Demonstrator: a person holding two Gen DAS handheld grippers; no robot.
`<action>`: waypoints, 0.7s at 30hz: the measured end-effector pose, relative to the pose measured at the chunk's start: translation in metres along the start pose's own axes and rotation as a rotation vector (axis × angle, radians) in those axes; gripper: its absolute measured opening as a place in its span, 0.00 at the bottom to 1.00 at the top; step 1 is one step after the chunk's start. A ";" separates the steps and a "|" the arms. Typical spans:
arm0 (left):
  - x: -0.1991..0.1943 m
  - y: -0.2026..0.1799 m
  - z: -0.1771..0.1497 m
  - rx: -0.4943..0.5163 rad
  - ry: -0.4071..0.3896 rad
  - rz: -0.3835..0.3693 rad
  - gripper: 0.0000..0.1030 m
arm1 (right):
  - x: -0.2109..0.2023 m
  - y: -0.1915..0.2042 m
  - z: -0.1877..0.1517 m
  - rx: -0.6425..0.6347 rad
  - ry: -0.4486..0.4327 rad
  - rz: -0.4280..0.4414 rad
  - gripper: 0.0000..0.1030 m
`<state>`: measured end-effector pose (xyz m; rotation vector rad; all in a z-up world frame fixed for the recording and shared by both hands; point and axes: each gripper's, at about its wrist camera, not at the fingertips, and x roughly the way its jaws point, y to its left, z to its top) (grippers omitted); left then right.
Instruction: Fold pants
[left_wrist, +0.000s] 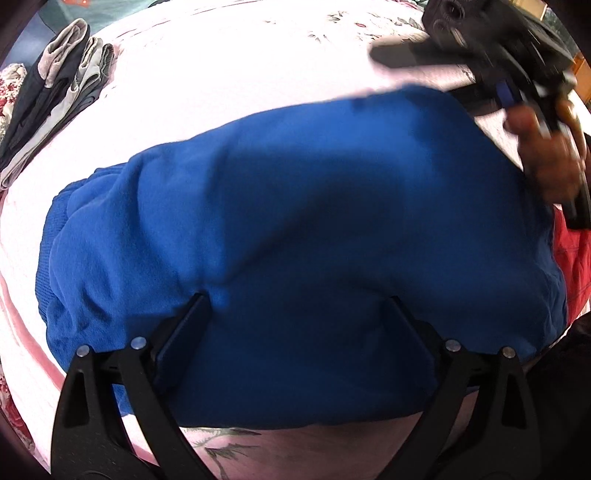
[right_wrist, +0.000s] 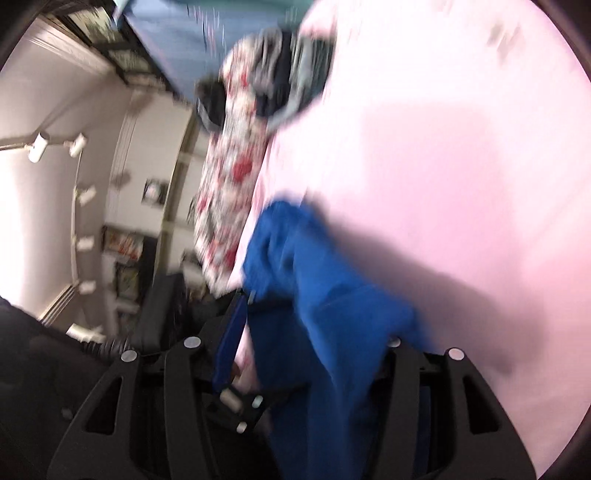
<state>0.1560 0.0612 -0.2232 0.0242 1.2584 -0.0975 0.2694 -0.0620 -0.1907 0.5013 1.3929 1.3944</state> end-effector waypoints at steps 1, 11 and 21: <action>0.000 -0.001 0.000 0.004 -0.003 0.001 0.94 | -0.002 -0.004 0.002 0.018 0.005 -0.004 0.45; -0.003 -0.004 -0.009 0.035 -0.029 0.006 0.97 | -0.033 -0.005 -0.014 0.025 -0.081 -0.261 0.43; -0.048 0.008 -0.009 0.051 -0.121 -0.080 0.98 | -0.038 0.074 -0.089 -0.029 -0.218 -0.277 0.44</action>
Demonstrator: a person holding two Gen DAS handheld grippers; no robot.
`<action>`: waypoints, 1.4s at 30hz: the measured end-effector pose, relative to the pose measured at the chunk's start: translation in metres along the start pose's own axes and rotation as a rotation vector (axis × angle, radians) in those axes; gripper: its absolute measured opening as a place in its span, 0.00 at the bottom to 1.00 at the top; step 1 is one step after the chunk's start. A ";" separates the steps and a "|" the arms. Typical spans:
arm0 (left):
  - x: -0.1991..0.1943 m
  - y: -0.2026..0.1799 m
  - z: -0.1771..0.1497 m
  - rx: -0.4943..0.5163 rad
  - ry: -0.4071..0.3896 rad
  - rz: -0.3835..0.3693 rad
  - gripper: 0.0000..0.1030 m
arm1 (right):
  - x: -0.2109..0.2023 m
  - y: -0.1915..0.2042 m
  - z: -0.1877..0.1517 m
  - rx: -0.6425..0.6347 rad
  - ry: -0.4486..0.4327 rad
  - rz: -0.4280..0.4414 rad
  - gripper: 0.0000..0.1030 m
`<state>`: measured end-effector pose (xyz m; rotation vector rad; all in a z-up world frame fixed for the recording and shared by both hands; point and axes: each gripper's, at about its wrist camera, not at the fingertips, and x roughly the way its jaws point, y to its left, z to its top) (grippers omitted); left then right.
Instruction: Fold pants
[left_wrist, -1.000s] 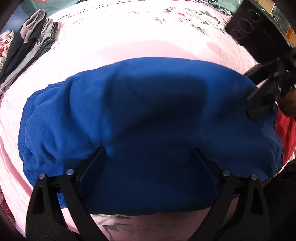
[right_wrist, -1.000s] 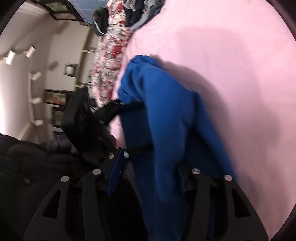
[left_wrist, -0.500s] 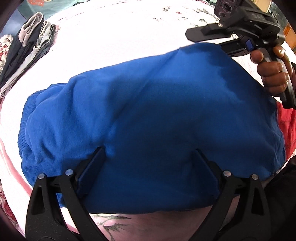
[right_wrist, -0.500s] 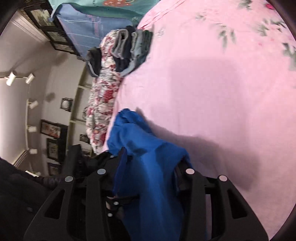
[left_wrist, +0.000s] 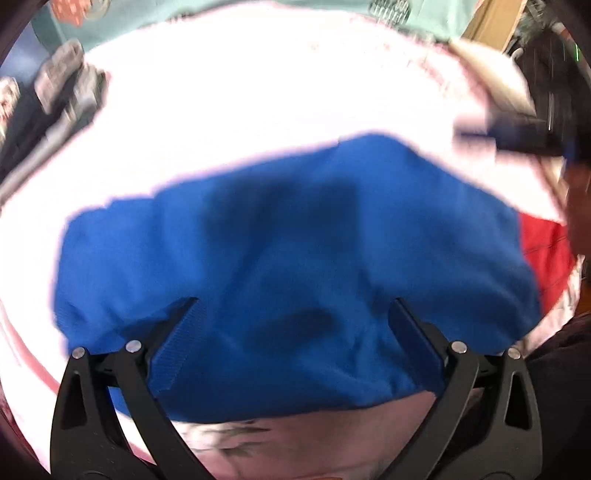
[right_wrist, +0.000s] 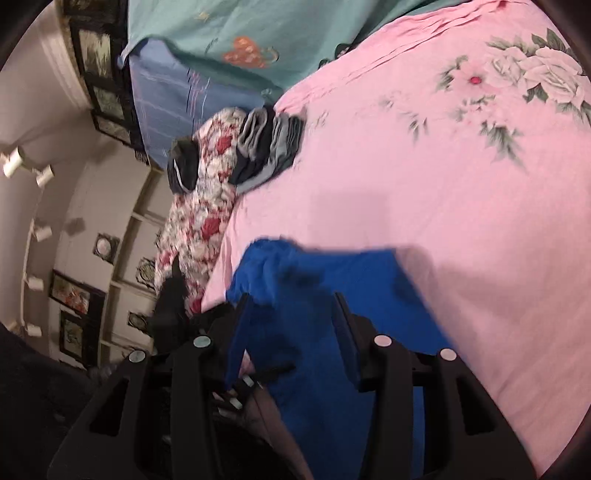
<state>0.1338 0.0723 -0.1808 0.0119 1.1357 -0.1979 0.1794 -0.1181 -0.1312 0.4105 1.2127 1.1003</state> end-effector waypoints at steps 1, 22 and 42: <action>-0.012 0.004 0.001 0.017 -0.034 0.003 0.98 | 0.002 0.003 -0.009 0.003 0.003 -0.008 0.44; -0.019 -0.043 0.008 0.231 -0.062 -0.091 0.98 | -0.165 -0.007 -0.205 0.395 -0.490 -0.565 0.47; 0.049 -0.159 0.000 0.375 0.101 -0.106 0.98 | -0.218 -0.072 -0.263 0.874 -0.824 -0.722 0.44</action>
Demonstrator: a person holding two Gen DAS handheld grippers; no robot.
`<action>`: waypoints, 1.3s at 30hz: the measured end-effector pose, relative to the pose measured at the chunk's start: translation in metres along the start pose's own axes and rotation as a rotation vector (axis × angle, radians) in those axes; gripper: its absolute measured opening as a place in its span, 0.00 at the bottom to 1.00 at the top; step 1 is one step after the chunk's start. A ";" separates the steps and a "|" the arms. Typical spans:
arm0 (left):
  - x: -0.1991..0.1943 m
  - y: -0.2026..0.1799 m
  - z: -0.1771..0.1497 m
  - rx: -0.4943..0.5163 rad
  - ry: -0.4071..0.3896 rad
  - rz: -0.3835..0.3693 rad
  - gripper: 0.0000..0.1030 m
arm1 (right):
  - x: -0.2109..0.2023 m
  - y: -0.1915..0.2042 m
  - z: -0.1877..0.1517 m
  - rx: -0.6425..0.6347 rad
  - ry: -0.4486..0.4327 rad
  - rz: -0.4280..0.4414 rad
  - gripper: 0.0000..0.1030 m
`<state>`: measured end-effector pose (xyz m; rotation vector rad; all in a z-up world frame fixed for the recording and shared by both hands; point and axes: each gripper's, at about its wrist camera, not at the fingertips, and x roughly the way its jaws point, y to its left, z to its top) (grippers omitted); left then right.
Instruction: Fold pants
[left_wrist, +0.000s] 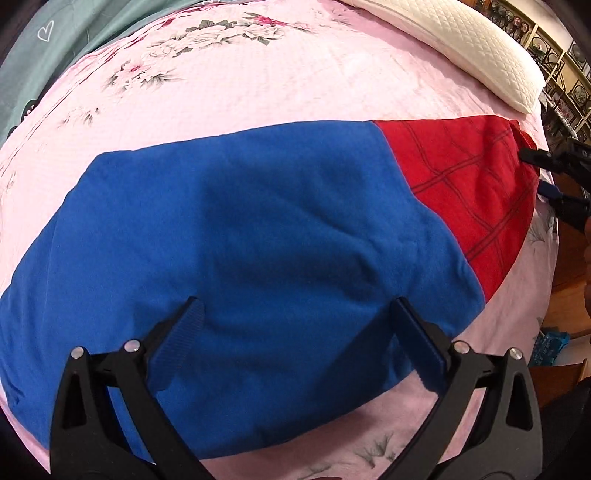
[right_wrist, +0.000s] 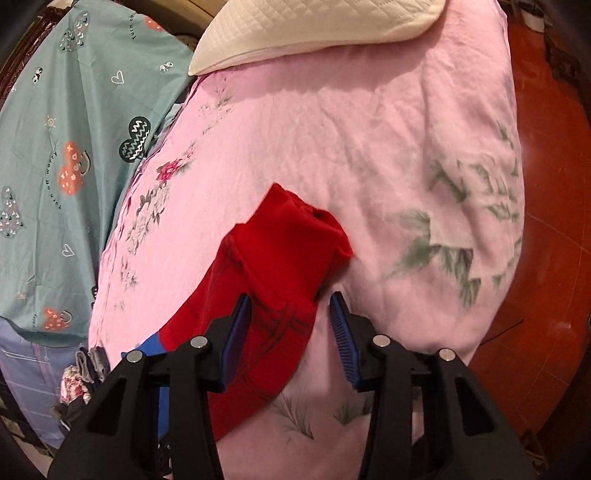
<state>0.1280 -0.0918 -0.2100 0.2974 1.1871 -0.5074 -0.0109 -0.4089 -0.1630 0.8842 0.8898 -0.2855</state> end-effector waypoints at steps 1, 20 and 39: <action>-0.001 0.003 0.000 -0.002 0.001 0.001 0.98 | 0.002 0.002 0.001 0.009 0.012 -0.002 0.44; -0.008 0.006 0.001 -0.067 -0.014 -0.012 0.98 | 0.004 0.008 0.001 0.071 0.069 0.107 0.12; -0.144 0.170 -0.123 -0.575 -0.246 0.236 0.98 | 0.066 0.225 -0.270 -1.695 0.014 -0.136 0.19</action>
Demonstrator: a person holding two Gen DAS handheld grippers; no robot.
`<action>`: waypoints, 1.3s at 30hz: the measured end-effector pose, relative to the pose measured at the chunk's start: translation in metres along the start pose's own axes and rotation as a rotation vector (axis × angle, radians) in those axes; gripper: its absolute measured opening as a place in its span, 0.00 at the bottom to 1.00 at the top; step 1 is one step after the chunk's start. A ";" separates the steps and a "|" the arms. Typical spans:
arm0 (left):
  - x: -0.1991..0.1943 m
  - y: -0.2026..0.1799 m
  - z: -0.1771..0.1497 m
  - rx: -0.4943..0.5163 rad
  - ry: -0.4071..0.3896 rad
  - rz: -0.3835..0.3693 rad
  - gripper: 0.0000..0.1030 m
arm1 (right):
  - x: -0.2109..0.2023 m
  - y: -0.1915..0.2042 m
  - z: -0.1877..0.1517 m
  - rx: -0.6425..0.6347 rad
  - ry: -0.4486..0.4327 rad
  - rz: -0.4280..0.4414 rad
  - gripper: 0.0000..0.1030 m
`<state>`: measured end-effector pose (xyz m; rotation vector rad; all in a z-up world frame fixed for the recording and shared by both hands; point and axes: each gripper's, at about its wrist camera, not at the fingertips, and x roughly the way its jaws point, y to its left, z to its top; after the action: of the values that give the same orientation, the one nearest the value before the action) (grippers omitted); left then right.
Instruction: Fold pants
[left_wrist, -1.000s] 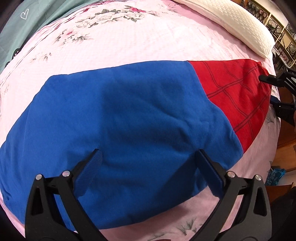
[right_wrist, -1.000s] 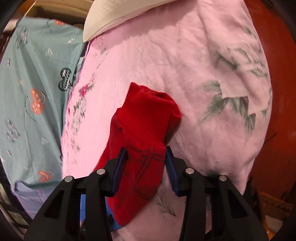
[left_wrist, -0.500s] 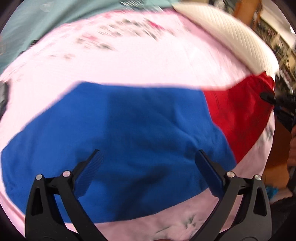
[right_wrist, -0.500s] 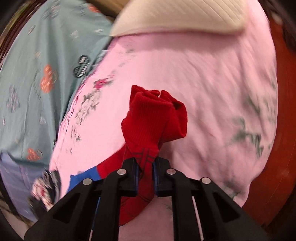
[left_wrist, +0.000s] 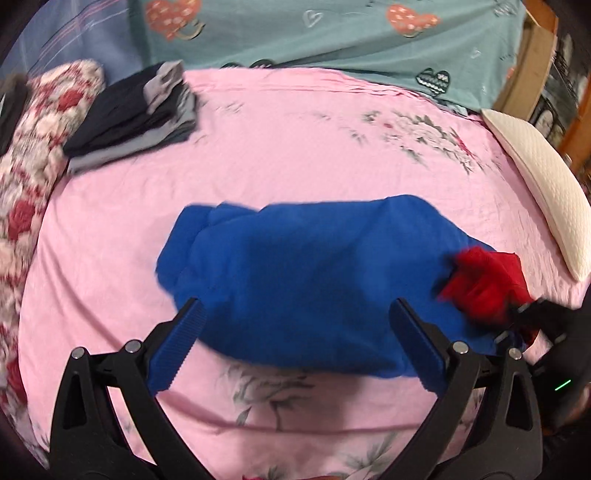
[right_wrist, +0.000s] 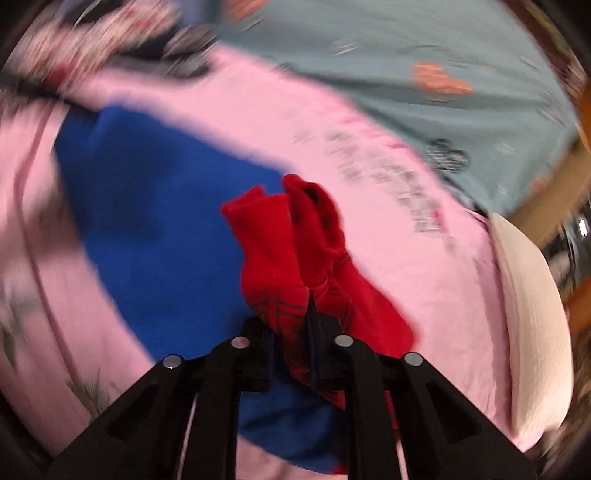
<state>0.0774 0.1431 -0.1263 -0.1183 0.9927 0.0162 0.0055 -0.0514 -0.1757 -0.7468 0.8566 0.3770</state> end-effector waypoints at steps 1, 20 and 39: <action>-0.002 0.004 -0.004 -0.010 0.003 0.002 0.98 | -0.004 0.005 -0.001 -0.028 -0.012 -0.034 0.22; -0.007 -0.002 -0.028 -0.078 0.025 0.037 0.98 | 0.011 -0.096 -0.020 0.458 0.010 0.471 0.17; -0.017 0.033 -0.019 -0.120 0.036 0.173 0.98 | -0.048 -0.107 0.020 0.364 -0.236 0.541 0.35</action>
<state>0.0500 0.1743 -0.1249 -0.1424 1.0354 0.2327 0.0484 -0.1108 -0.0824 -0.1184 0.8639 0.7500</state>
